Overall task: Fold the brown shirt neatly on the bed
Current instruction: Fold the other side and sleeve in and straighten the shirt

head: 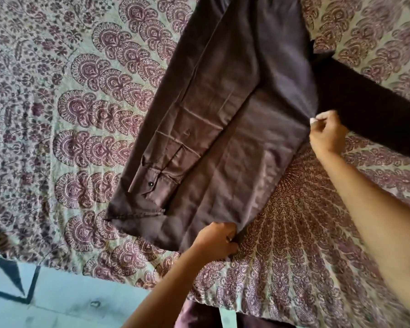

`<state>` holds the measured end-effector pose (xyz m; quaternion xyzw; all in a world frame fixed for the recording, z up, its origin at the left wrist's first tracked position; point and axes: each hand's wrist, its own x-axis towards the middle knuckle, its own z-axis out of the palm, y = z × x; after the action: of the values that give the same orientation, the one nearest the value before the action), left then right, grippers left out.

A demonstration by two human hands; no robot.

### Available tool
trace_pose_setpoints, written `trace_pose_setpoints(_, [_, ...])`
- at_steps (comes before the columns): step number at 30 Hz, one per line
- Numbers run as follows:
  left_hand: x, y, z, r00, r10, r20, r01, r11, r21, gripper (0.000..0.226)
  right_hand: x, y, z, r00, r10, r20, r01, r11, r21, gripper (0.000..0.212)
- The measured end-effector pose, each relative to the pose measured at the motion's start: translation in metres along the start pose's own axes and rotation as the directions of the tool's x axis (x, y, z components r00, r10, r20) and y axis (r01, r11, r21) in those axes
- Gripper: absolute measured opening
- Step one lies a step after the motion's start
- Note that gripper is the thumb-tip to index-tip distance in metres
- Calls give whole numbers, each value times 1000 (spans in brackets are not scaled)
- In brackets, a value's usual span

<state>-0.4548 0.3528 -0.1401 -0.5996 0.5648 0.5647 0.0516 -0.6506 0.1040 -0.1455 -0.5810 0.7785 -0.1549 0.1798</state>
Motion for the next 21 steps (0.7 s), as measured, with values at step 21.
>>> trace_pose_setpoints(21, [-33,-74,-62,861,-483,-161,494,869,31,27,-32,-93,75,840,-381,386,308,921,240,39])
